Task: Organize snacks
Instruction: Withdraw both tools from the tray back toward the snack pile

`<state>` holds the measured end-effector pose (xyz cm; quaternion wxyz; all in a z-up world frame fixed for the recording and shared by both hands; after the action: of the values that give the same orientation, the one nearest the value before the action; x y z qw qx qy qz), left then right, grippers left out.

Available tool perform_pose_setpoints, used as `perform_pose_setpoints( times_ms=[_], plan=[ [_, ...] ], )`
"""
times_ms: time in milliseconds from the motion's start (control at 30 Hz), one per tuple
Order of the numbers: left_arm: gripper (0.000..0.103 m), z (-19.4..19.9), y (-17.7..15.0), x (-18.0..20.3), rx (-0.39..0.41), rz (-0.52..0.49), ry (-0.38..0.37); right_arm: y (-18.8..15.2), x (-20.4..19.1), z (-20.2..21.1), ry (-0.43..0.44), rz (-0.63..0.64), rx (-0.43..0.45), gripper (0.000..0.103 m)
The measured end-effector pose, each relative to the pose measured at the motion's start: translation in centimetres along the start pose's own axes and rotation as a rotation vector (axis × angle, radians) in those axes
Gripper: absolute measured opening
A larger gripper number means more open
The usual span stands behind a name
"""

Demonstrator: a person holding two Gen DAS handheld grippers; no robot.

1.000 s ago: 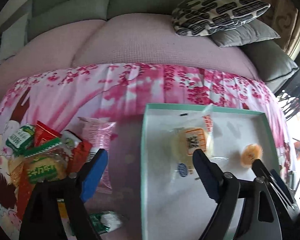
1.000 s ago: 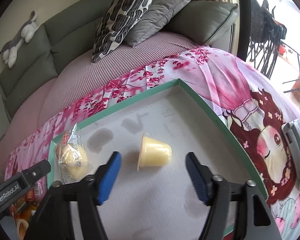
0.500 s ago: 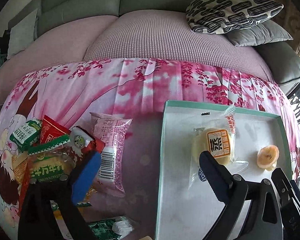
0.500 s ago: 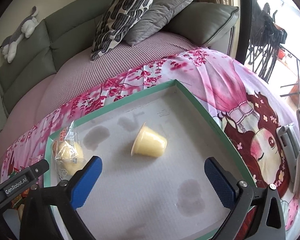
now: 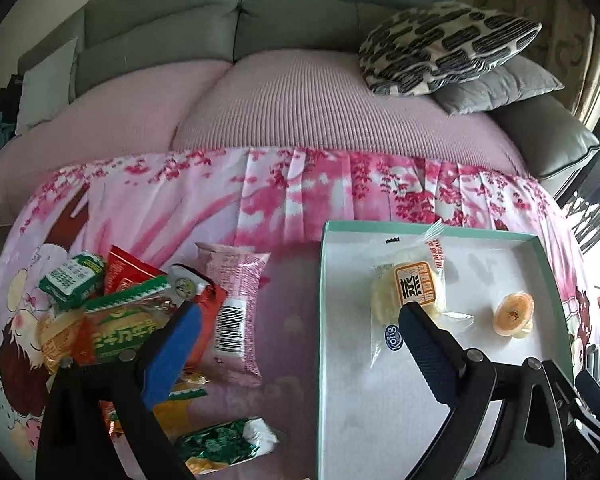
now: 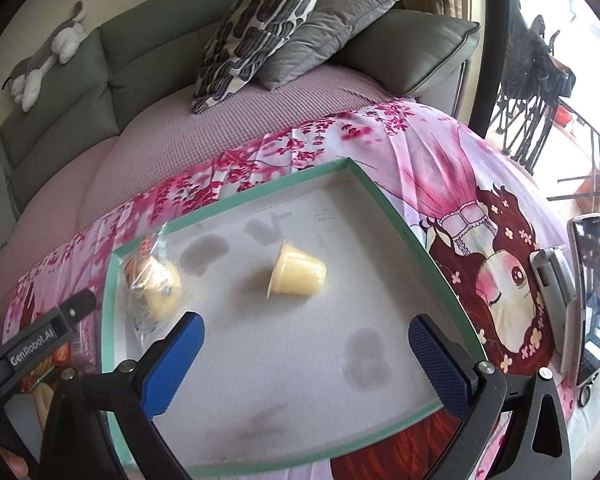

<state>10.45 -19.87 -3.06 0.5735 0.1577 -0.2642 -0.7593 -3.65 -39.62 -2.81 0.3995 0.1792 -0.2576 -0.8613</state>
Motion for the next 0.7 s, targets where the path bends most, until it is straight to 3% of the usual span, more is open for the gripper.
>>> perform_pose_setpoints(
  times_ms=[133,300,700],
  plan=[
    [0.099,1.3,-0.6,-0.2,0.034,-0.021,-0.002,-1.2,-0.1,0.6,0.034,-0.037,-0.011,0.103],
    [0.099,2.1,-1.6,-0.8,0.023,-0.021,-0.022,-2.3,-0.6,0.5,0.080,-0.048,-0.031,0.103],
    [0.099,2.6,-4.5,-3.5,-0.026,-0.017,-0.060,-2.8,-3.6,0.6,0.134,0.049,-0.014,0.103]
  ],
)
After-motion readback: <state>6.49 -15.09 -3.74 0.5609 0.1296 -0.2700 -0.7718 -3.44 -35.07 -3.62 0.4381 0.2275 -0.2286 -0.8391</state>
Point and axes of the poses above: each gripper's, at about its wrist camera, not at the fingertips, and z roughly against the way its jaws point, x to its right, y to its top, the point moved 6 cm from there along -z, roughly the way its jaws point, and after that the axes turned 1 degree about x, right-handed, at the moved point
